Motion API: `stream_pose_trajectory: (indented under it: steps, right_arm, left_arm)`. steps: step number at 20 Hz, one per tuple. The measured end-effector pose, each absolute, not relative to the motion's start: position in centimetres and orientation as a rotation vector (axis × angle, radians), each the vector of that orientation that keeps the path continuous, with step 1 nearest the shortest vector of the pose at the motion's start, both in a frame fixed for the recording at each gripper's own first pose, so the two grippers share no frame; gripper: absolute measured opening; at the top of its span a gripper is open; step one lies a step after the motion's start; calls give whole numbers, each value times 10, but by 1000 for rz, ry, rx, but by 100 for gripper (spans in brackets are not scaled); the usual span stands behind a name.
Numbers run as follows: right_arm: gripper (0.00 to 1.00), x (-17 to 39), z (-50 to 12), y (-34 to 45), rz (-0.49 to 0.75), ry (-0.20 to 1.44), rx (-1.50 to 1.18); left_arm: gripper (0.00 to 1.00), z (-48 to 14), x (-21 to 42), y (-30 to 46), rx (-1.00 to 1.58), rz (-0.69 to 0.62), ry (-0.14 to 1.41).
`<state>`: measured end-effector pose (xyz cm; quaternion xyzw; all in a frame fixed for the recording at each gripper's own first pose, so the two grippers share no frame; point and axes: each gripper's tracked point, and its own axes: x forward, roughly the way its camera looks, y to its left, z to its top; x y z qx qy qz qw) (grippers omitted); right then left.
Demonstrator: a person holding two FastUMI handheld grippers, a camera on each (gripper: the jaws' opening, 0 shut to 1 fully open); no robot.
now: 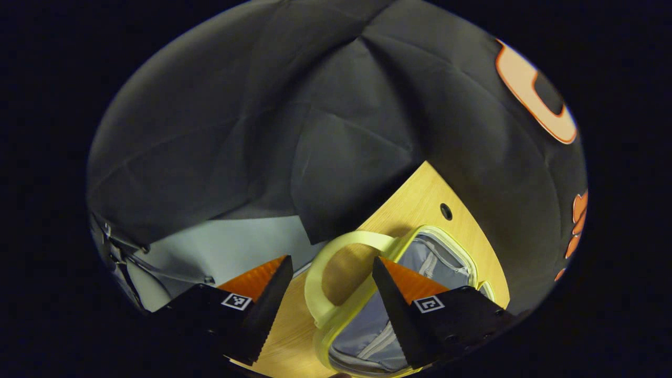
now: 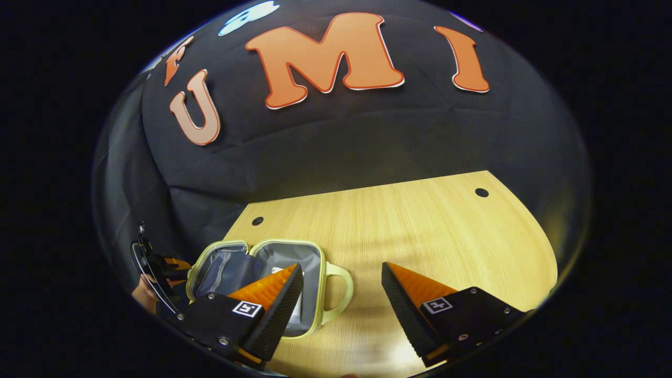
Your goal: First open the suitcase, pack the skin care products into it, and then close the suitcase.
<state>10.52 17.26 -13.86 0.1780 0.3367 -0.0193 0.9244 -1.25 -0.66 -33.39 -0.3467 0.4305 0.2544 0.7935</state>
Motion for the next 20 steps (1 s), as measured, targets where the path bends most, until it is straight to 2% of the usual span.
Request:
stream_pose_trajectory:
  steps: [2,4,6,8,9,10,13,15,20]
  right_arm:
    - [95,104,-137,165,-51,684,373]
    - [95,101,-136,159,-54,681,360]
    - [96,99,-135,154,-53,679,362]
    - [95,98,-134,151,-53,671,366]
    - [95,99,-135,147,-58,669,363]
    - [95,99,-135,146,-54,667,369]
    - [96,102,-130,143,-41,647,399]
    - [96,106,-125,141,-30,619,411]
    - [95,112,-116,135,8,579,398]
  left_arm:
    - [96,-348,-6,-11,-834,529,934]
    - [79,-362,-2,-16,-934,519,955]
    - [63,-376,-12,-6,-1022,567,975]
    - [28,-368,-18,-9,-1069,534,958]
    - [28,-367,-19,-8,-1049,527,956]
    - [16,-356,-18,-10,-1021,501,947]
    - [16,-324,-10,-8,-935,479,888]
    - [7,-299,-6,-15,-887,442,853]
    - [9,-202,15,-43,-811,355,688]
